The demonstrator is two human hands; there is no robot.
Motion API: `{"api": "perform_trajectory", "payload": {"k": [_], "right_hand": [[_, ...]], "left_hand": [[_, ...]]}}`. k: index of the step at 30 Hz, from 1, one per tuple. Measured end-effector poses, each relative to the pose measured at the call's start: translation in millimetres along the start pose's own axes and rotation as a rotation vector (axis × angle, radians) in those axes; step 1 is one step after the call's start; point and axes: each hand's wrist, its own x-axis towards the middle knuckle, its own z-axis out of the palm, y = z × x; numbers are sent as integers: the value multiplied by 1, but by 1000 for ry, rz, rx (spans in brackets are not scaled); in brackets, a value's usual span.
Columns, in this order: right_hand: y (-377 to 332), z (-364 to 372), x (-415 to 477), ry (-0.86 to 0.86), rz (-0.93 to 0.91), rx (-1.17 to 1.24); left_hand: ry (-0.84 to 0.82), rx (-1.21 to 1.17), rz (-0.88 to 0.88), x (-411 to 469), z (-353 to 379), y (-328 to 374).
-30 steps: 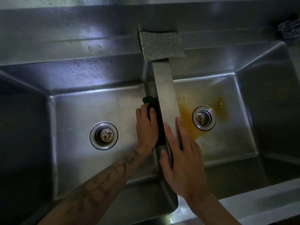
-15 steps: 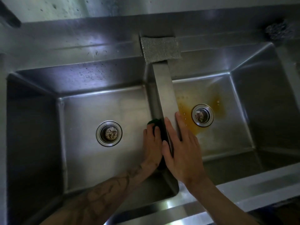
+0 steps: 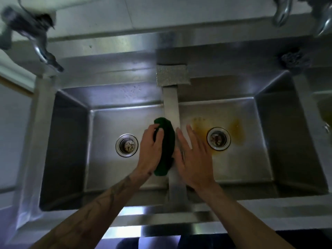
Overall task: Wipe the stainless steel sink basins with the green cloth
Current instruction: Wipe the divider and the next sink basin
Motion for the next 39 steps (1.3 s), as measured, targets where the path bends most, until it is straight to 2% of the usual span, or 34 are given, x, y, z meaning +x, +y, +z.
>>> {"api": "perform_trajectory", "payload": {"k": [5,13,17,21,26,31,39], "right_hand": [[34,-56,15,-74,-9,14],[99,-108,39,-47,65,-103],[112,-105,60,-73,83,-124],[113,-92,75,-124,75,-183],[116,-61,95,-161,50,-270],[144,-6,143,-252,-23,-315],[179,70,208,-260,-310,-351]], "left_hand": [[29,76,126,3,29,49],[-8,139,106,45,92,114],[35,698,184,74,84,107],[77,804,310,69,68,69],[38,851,313,49,69,23],[116,793,316,56,80,7],[182,869,333,55,83,9]]}}
